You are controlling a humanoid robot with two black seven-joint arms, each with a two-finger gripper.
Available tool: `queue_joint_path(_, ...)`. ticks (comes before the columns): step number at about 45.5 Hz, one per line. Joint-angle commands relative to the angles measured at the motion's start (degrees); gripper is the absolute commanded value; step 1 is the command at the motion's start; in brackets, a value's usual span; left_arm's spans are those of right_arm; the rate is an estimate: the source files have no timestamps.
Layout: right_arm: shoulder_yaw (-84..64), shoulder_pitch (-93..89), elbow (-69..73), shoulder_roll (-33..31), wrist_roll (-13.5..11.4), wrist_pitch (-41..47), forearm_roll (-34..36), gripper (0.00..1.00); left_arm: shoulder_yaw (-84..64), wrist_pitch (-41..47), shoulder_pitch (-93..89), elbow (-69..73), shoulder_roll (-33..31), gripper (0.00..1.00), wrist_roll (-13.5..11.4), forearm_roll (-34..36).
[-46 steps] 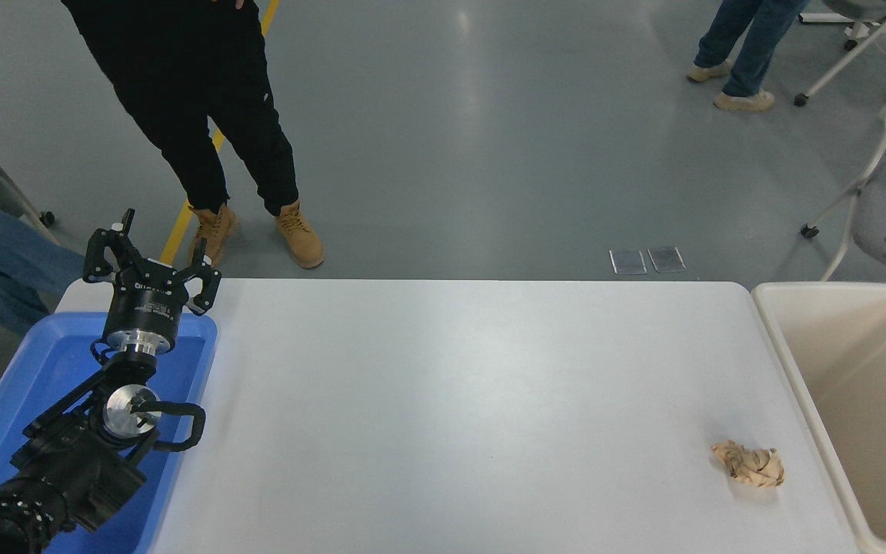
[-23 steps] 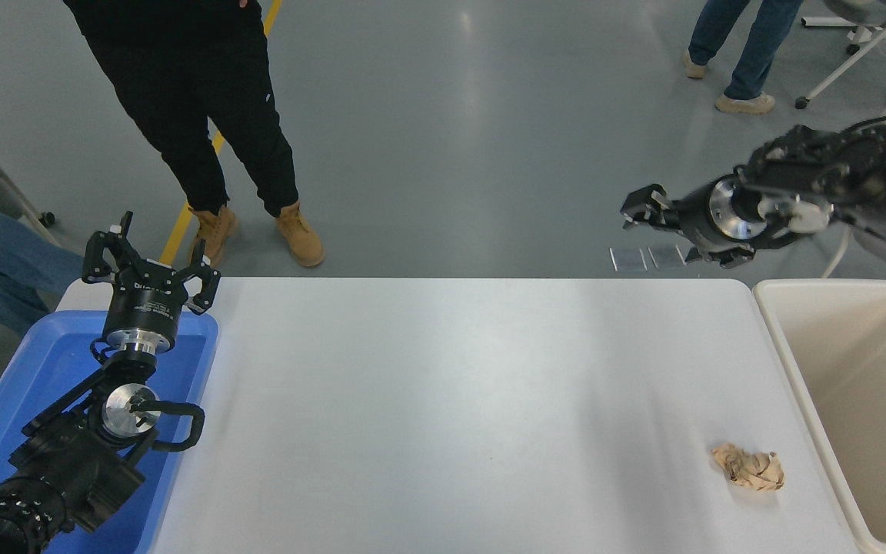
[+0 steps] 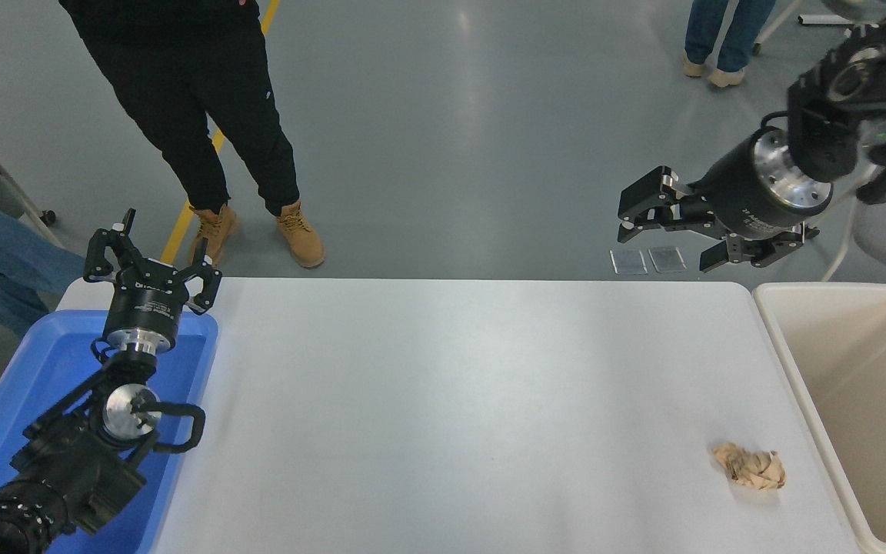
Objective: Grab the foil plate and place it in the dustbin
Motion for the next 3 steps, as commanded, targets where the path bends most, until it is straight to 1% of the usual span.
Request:
queue_joint_path(1, -0.2, 4.3, 3.4, -5.0, -0.8, 5.5, -3.3, 1.00, 0.0, 0.0, 0.0, 0.0, 0.1, 0.99, 0.0, 0.0)
queue_joint_path(3, -0.1, 4.3, 3.6, -4.8, -0.9, 5.5, -3.3, 1.00, 0.0, 0.0, 0.0, 0.1, 0.1, 0.99, 0.0, 0.0)
